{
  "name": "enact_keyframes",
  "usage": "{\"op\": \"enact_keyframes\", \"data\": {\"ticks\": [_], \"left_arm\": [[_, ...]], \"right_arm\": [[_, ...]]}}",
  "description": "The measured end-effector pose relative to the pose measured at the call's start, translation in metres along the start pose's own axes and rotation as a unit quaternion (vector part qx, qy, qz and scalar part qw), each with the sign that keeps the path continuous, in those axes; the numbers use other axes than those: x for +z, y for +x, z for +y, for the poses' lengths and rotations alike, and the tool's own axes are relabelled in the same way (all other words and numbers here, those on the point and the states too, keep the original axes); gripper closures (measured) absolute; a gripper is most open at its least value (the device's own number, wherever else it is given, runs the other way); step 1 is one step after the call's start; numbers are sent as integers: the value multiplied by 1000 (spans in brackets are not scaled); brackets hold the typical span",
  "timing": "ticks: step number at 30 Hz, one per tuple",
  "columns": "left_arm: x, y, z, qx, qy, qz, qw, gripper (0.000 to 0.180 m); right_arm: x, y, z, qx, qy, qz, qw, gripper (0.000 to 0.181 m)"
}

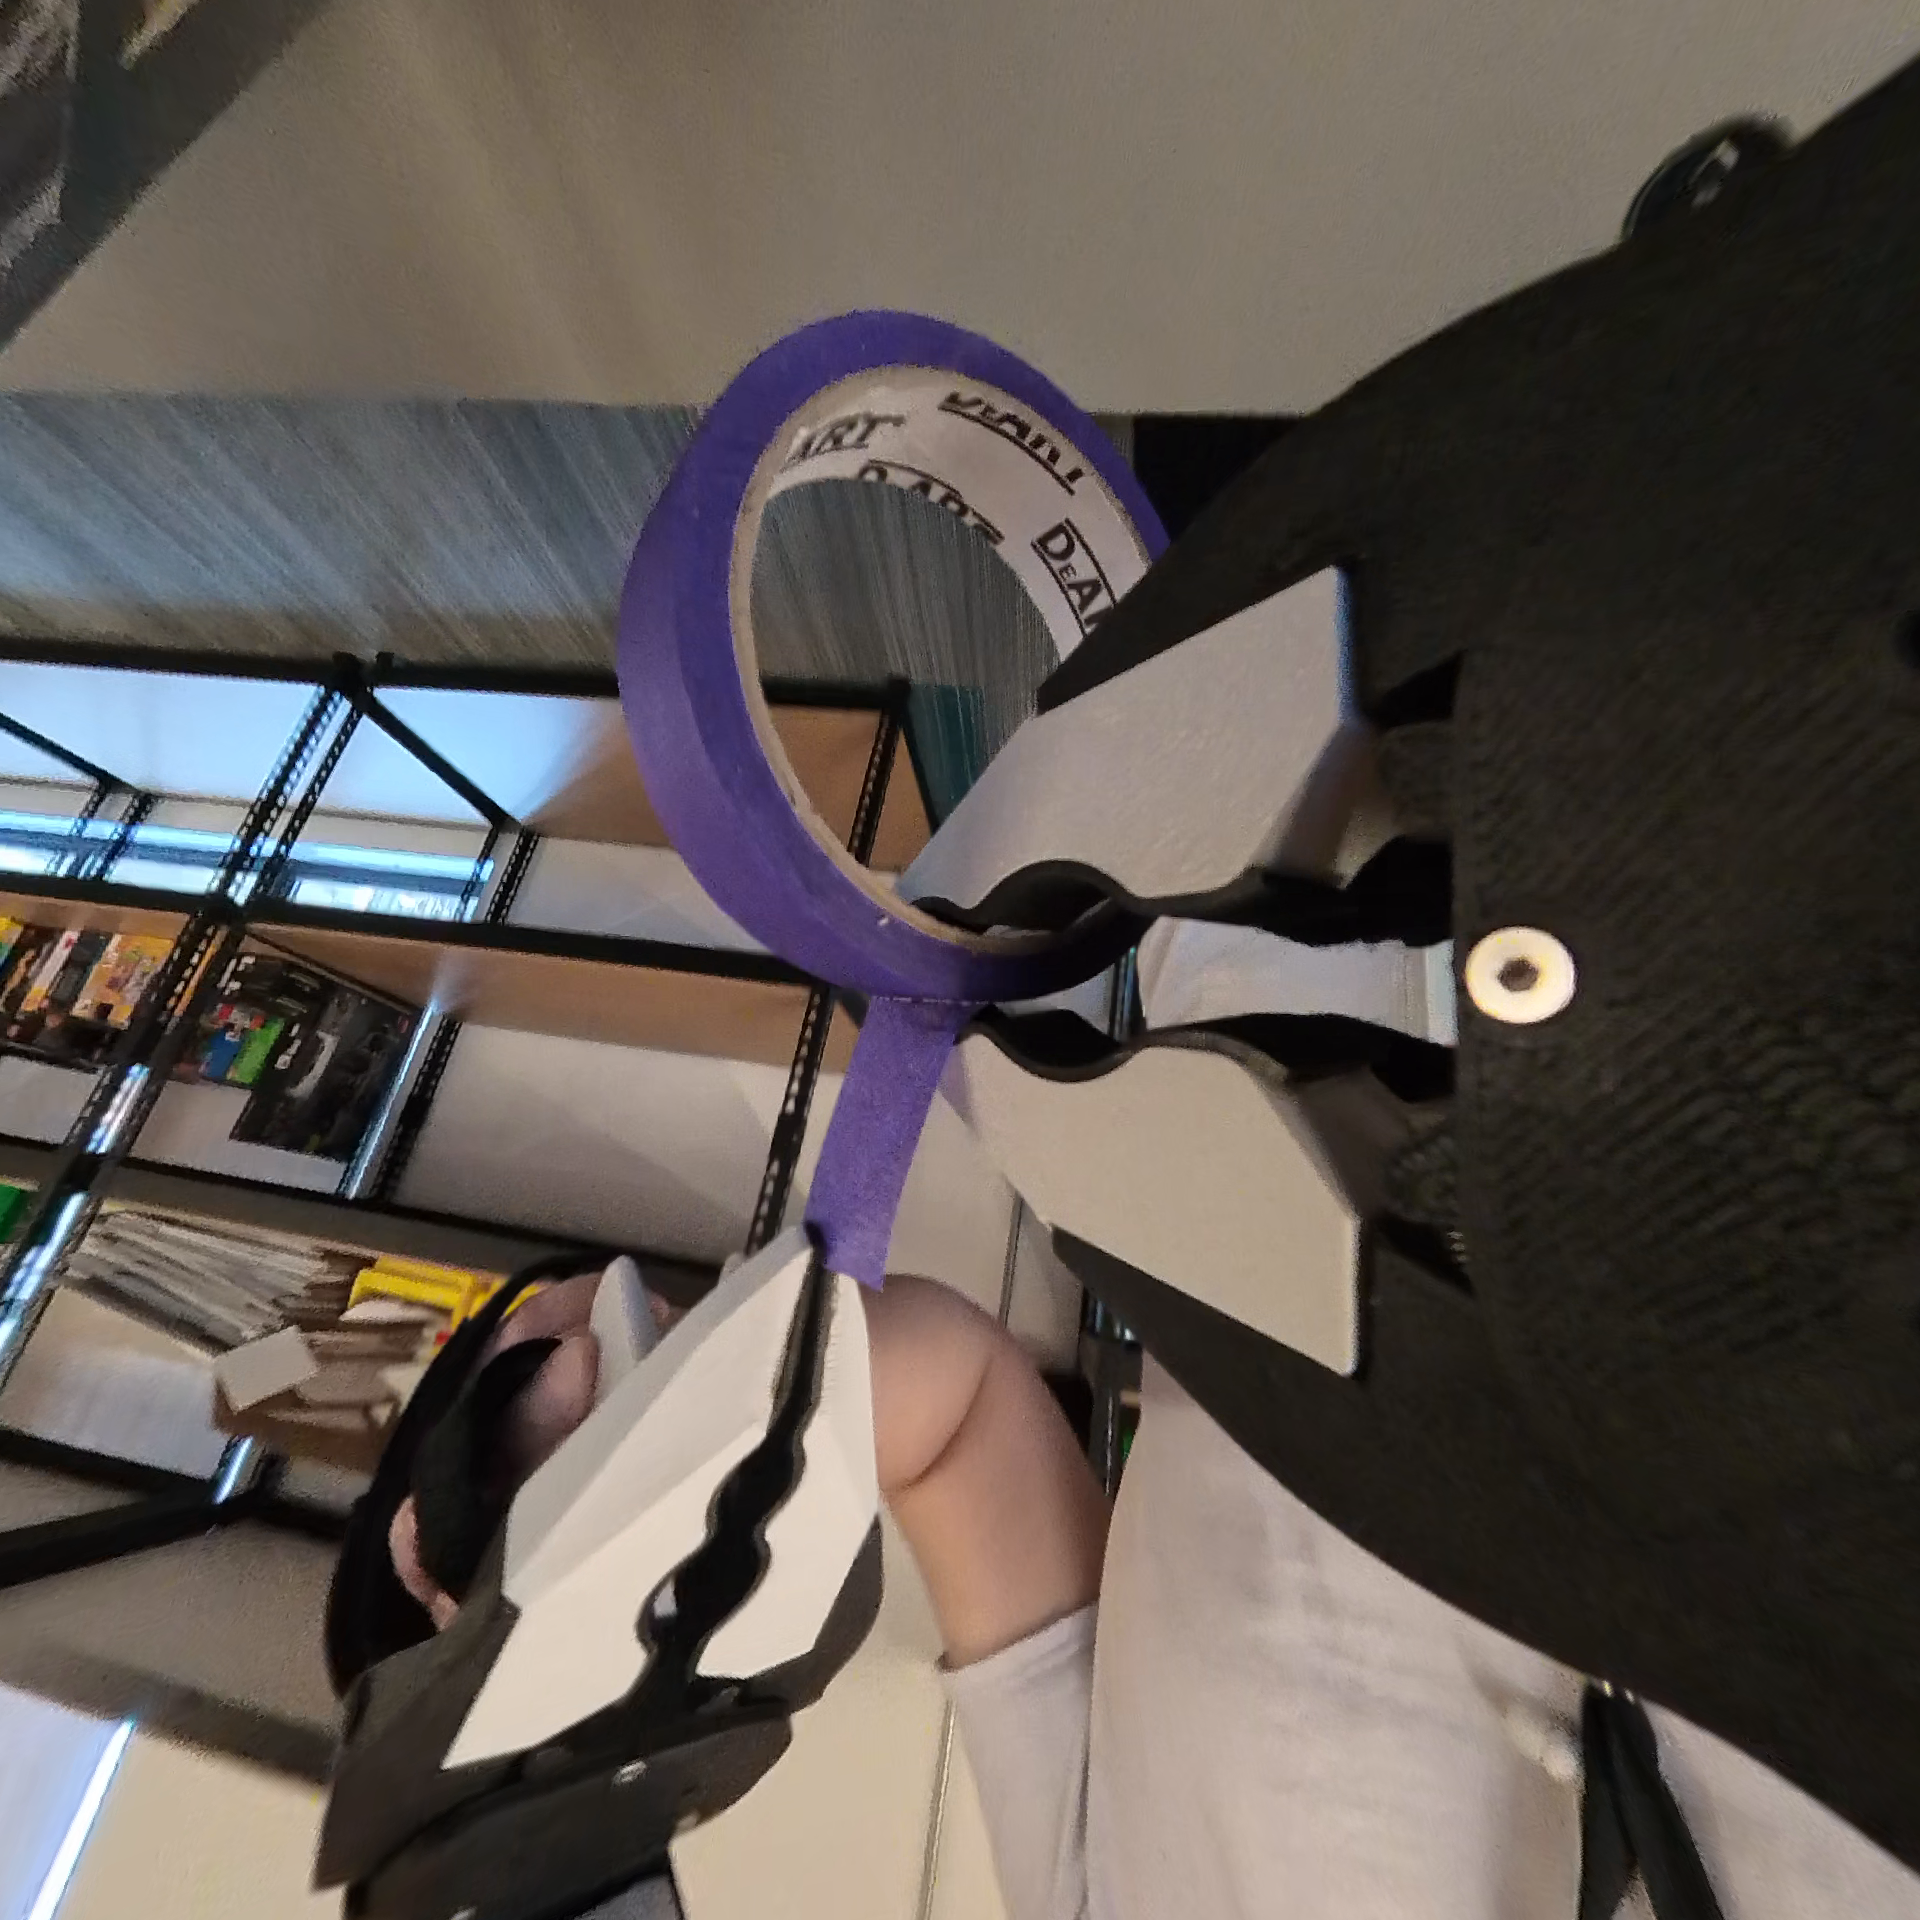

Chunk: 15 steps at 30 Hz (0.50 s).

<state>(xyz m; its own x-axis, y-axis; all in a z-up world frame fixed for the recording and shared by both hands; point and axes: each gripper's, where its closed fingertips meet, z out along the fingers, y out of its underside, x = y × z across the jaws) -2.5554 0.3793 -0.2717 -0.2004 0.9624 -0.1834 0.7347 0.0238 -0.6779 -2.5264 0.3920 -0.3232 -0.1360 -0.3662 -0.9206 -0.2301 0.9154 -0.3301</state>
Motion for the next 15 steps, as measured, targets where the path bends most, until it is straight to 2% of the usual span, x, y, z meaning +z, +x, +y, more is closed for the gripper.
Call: {"op": "enact_keyframes", "data": {"ticks": [3,8,10,15], "left_arm": [[-2,-6,-6,-5,-7,11,1000,180],[-16,-16,-21,-62,-11,57,996,180],[-22,-25,-22,-72,-22,55,996,180],[-30,-41,-13,-83,-45,52,994,180]], "right_arm": [[3,-12,0,4,-3,-68,998,173],[0,-40,9,-125,35,-172,977,172],[2,-41,17,-171,41,-180,968,162],[1,-40,14,-162,87,-215,959,166]]}}
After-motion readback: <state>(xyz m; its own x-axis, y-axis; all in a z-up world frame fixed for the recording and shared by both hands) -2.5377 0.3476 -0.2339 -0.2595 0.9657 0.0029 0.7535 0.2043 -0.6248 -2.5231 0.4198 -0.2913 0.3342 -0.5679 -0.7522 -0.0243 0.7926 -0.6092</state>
